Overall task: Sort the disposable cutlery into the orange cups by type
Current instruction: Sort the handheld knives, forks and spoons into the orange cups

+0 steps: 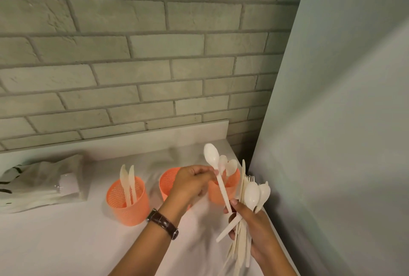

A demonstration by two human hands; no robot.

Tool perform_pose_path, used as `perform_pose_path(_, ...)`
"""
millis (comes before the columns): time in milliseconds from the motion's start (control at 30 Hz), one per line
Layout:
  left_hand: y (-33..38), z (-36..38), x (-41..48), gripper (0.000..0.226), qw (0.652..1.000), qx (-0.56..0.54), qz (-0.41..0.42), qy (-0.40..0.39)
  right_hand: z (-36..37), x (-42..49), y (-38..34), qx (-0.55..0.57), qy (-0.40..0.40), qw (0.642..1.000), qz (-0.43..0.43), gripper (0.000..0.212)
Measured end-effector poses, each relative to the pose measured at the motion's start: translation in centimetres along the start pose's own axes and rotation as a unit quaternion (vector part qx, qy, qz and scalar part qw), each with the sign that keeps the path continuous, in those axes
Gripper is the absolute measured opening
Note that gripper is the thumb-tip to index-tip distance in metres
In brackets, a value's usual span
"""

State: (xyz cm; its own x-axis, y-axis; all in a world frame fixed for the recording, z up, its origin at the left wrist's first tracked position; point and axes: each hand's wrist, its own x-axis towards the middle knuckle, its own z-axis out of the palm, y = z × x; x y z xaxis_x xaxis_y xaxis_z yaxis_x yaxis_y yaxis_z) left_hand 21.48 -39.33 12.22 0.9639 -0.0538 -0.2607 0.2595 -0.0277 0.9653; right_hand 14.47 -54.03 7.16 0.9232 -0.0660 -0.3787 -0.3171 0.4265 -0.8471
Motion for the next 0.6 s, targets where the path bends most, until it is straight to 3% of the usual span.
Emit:
perform_pose_path(200,1.7,0.5,3.6,0.005,0.98,-0.021,0.135,0.142,-0.7,0.4,-0.3,0.013,-0.015,1.0,-0.005,0.017)
perform_pose_path(300,0.2,1.6,4.8,0.007,0.981,0.029,0.141,0.128,-0.5,0.3,-0.5,0.019,-0.043,0.999,0.009,0.014)
perform_pose_path(467,-2.7,2.0,5.2,0.012,0.982,0.152,0.089,0.073,0.0,0.1,-0.8,0.072,-0.084,0.993,0.033,0.033)
perform_pose_path(600,-2.2,0.8,2.4,0.012,0.98,0.153,0.114,0.054,0.3,-0.2,-0.8,0.118,-0.119,0.985,0.05,0.039)
